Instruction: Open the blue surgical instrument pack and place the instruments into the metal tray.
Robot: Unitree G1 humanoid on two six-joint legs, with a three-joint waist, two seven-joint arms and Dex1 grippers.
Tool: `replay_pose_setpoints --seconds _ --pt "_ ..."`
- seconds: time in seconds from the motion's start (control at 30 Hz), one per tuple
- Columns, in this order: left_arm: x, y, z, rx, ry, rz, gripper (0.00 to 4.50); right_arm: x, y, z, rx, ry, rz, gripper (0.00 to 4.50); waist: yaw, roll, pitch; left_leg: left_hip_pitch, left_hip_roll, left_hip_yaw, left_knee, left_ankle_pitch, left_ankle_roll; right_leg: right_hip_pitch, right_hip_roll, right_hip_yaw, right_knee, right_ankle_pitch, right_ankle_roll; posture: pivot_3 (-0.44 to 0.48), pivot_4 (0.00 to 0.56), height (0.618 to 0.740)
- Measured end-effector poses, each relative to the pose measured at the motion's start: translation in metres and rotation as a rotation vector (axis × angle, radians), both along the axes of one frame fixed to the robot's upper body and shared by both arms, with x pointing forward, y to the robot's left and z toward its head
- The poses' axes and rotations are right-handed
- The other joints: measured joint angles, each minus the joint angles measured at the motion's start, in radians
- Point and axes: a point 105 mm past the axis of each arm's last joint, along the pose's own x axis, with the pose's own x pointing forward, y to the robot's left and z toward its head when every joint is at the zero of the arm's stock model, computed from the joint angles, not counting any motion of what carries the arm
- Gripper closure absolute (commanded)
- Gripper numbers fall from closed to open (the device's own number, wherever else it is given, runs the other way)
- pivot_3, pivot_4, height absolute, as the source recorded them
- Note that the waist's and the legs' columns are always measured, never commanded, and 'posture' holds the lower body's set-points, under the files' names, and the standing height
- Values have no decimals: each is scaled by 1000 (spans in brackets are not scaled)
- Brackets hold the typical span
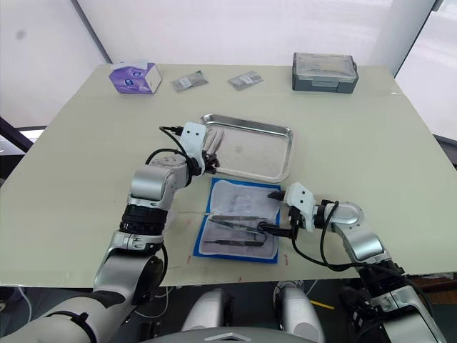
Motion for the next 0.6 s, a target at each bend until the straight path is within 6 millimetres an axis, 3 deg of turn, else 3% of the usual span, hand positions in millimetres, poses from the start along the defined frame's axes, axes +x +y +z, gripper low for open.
replay_pose_setpoints --seconds 0.27,0.47,0.6 --pt "-2 0 3 0 0 -6 1783 0 0 0 0 0 0 0 0 0 0 0 0 0 0 0 0 0 0 0 0 0 0 0 150 731" --pt "-4 -8 32 -23 -93 -79 1783 0 0 0 0 0 0 0 0 0 0 0 0 0 0 0 0 0 0 1 0 0 0 0 150 731" --pt "-10 -7 48 -29 -195 -235 1783 0 2 0 2 0 2 0 -2 0 0 5 0 1 -4 0 -1 0 0 5 0 0 0 0 150 731"
